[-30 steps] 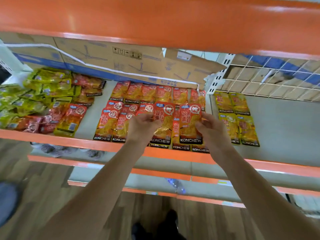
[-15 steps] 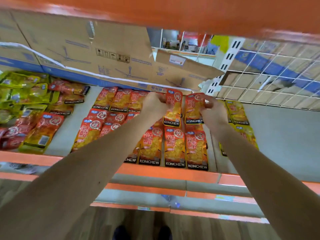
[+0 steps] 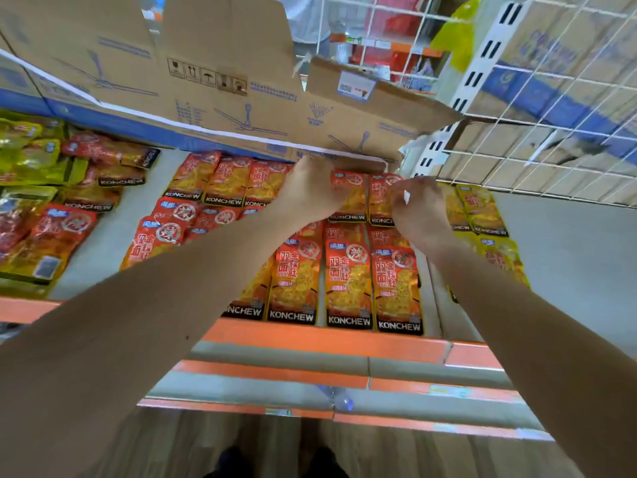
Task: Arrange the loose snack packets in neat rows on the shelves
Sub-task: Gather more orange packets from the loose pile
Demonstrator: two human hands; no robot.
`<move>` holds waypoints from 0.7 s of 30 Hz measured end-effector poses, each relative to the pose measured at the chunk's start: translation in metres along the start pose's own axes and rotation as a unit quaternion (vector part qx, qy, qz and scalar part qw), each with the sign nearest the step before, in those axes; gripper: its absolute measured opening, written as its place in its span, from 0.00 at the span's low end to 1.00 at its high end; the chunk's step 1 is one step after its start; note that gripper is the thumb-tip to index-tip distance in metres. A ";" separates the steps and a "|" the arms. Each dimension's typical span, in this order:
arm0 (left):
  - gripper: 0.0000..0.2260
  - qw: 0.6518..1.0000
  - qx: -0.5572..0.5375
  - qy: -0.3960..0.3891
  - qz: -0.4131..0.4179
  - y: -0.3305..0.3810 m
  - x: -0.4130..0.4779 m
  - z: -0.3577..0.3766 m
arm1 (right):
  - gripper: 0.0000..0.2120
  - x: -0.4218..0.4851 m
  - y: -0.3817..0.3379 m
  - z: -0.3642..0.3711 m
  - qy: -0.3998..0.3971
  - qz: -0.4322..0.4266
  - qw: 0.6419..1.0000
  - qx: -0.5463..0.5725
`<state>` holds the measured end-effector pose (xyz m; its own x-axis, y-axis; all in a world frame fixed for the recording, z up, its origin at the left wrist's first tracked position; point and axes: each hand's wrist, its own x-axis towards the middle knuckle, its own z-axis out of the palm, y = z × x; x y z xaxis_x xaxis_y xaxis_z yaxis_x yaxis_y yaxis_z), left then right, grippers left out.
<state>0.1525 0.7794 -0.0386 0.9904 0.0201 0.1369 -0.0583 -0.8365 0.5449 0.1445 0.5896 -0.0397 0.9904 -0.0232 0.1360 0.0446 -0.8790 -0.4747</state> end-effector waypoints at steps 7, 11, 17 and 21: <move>0.24 0.970 0.194 -0.060 0.134 -0.005 -0.020 0.009 | 0.16 -0.015 -0.001 0.004 -0.067 -0.080 0.990 -0.099; 0.24 0.974 0.171 -0.077 0.123 -0.007 -0.016 0.013 | 0.20 -0.013 -0.006 -0.001 -0.085 -0.059 0.991 -0.081; 0.24 0.970 0.194 -0.071 0.125 -0.004 -0.010 0.015 | 0.22 -0.013 -0.003 -0.001 -0.085 -0.064 0.991 -0.086; 0.24 0.974 0.178 -0.078 0.115 -0.005 -0.006 0.017 | 0.22 -0.008 -0.001 -0.001 -0.087 -0.061 0.991 -0.080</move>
<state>0.1486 0.7743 -0.0564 0.9649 -0.2507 0.0786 -0.2613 -0.9463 0.1903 0.1361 0.5905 -0.0396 0.9871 0.1581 0.0243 0.1575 -0.9351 -0.3174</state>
